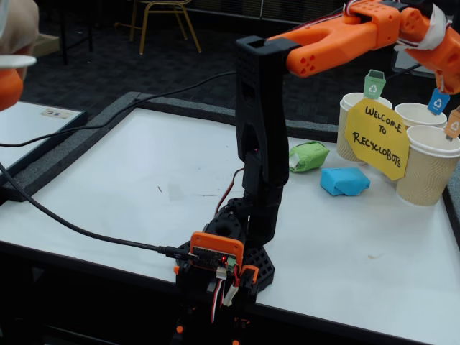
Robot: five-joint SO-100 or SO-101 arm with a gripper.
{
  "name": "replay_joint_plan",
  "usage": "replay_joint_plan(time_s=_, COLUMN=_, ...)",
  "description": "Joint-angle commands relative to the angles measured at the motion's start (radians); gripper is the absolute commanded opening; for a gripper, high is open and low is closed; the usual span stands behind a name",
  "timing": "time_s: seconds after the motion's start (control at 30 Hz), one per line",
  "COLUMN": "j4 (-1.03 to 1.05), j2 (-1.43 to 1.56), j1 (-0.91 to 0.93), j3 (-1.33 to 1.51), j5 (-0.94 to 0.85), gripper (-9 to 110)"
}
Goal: Sort rubbish by color.
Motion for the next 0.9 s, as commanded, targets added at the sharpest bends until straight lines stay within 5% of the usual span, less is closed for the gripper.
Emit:
replay_joint_plan(time_s=0.0, j4=-0.034, j2=0.018, j1=-0.009, j3=-0.028, j5=-0.018, gripper=7)
replay_joint_plan(time_s=0.43, j4=0.074, j2=0.021, j1=0.026, j3=-0.060, j5=-0.018, gripper=17)
replay_joint_plan(time_s=0.87, j4=0.288, j2=0.149, j1=0.035, j3=-0.071, j5=-0.017, gripper=0)
